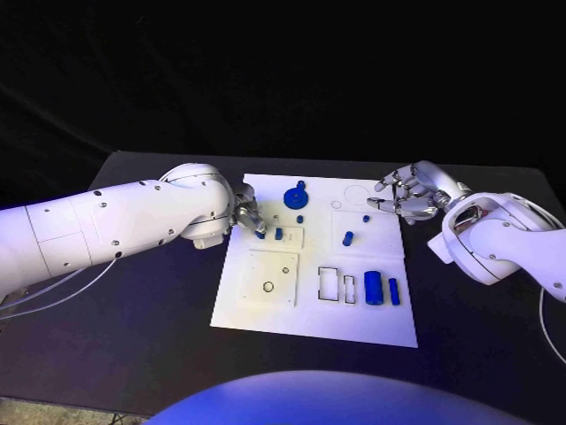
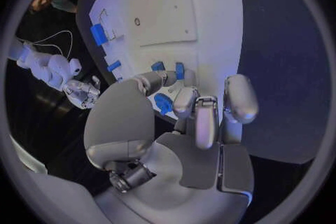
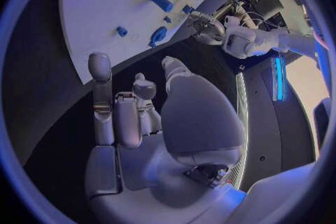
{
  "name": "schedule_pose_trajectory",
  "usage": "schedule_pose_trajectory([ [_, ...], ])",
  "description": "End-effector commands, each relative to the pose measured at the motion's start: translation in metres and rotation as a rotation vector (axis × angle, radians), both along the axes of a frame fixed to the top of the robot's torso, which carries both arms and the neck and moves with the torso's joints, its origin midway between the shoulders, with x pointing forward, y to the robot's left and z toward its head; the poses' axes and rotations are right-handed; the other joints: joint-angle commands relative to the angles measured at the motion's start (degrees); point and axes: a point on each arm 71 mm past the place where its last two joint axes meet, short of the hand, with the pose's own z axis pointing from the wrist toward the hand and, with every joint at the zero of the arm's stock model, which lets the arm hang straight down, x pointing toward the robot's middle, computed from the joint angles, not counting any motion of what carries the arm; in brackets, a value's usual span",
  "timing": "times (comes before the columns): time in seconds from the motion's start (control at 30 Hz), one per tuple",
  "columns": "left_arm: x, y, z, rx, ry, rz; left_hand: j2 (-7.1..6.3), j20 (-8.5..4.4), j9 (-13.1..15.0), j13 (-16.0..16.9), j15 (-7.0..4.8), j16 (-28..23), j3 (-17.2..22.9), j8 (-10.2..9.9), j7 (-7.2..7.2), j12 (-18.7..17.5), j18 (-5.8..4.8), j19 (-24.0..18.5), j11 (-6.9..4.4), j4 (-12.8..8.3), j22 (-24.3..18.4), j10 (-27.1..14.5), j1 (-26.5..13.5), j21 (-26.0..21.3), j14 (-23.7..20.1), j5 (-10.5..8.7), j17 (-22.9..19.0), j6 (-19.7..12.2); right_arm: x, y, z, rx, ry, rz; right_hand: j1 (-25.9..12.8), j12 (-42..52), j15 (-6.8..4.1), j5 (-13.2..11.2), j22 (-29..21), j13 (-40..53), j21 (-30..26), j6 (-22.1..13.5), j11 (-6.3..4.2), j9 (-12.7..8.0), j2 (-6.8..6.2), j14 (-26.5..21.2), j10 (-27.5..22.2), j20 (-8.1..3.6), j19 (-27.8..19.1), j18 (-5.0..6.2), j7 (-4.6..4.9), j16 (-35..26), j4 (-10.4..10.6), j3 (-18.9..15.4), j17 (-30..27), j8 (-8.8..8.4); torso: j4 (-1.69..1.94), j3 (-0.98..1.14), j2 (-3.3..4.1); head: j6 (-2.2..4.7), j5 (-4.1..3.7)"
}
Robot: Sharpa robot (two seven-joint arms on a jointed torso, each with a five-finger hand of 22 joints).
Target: Assemble the parts on the task board
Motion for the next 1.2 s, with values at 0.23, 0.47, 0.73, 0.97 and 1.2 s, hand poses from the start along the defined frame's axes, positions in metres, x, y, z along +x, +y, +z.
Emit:
schedule_pose_trajectory([
  [0.23, -0.0024, -0.0026, -0.0049, 0.003, 0.05, -0.015, 0.44, -0.26, 5.8, 0.1, -0.48, 0.2, 6.3, -0.6, -3.63, -0.3, -0.89, -0.1, -0.27, -5.8, 8.6, 1.0, -2.7, 0.2, 5.9, -6.7, 15.1, 3.5, -0.0007, 0.0009, -0.0001, -0.007, -0.004, 0.014, 0.5, -0.2, -0.12, 0.3, 0.0, -0.2, -0.3, -0.3, 0.12, 0.1, -0.15, 1.3, -0.5, -0.09, 0.3, 0.5, -0.06, -0.3, 0.1, 0.5, 0.0, 0.16, -0.02, 0.06, -0.02, -0.12, -0.18],
  [0.47, -0.0011, -0.0017, -0.0057, 0.003, 0.056, -0.009, -0.31, -0.36, 6.2, 0.3, -0.69, 0.2, 5.0, -1.1, -4.07, -0.4, -0.9, -0.1, -0.57, -4.5, 8.5, 1.1, -4.0, 0.1, 5.9, -9.15, 15.1, 3.9, -0.0009, 0.001, 0.0001, -0.007, -0.004, 0.014, 0.4, -0.3, -0.12, 0.3, -0.1, -0.4, -0.4, -0.3, 0.12, 0.1, -0.14, 1.3, -0.5, -0.09, 0.2, 0.51, -0.06, -0.4, 0.1, 0.5, -0.1, 0.16, 0.02, 0.04, -0.02, -0.2, -0.14],
  [0.73, 0.0008, -0.0002, -0.0061, 0.001, 0.053, 0.002, -0.85, -0.52, 6.4, 0.6, -0.88, 0.2, 3.7, -2.0, -4.36, -0.5, -0.89, -0.1, -0.78, -2.9, 8.5, 1.0, -4.9, -0.2, 5.9, -12.4, 15.1, 4.4, -0.001, 0.0011, 0.0002, -0.006, -0.005, 0.014, 0.4, -0.3, -0.12, 0.2, -0.1, -0.4, -0.4, -0.3, 0.13, 0.1, -0.14, 1.3, -0.6, -0.09, 0.3, 0.5, -0.05, -0.4, 0.1, 0.5, -0.1, 0.15, 0.02, 0.02, 0.02, -0.16, -0.17],
  [0.97, 0.0025, 0.0017, -0.0066, 0.0, 0.051, 0.014, -1.28, -0.62, 6.7, 0.8, -0.94, 0.2, 1.2, -3.0, -4.39, -0.5, -0.91, 0.0, -0.82, -0.4, 8.5, 1.0, -6.1, -0.4, 5.9, -16.13, 15.1, 5.0, -0.0012, 0.0006, 0.0003, -0.006, -0.005, 0.013, 0.4, -0.3, -0.12, 0.2, -0.1, -0.4, -0.4, -0.3, 0.13, 0.1, -0.14, 1.3, -0.6, -0.09, 0.3, 0.5, -0.05, -0.4, 0.1, 0.5, -0.1, 0.15, 0.01, 0.01, 0.02, -0.18, -0.22],
  [1.2, 0.0036, 0.0028, -0.0075, 0.004, 0.056, 0.02, -1.41, -0.63, 6.8, 1.0, -0.92, 0.2, -1.4, -3.7, -4.32, -0.5, -0.9, 0.1, -0.75, 1.4, 8.5, 0.9, -6.5, -0.5, 5.9, -17.2, 15.1, 5.2, -0.0014, 0.0003, 0.0004, -0.006, -0.005, 0.013, 0.3, -0.3, -0.11, 0.2, -0.1, -0.4, -0.5, -0.3, 0.14, 0.1, -0.17, 1.3, -0.6, -0.09, 0.2, 0.52, -0.04, -0.4, 0.1, 0.5, -0.2, 0.14, -0.01, 0.0, 0.02, -0.25, -0.23],
])
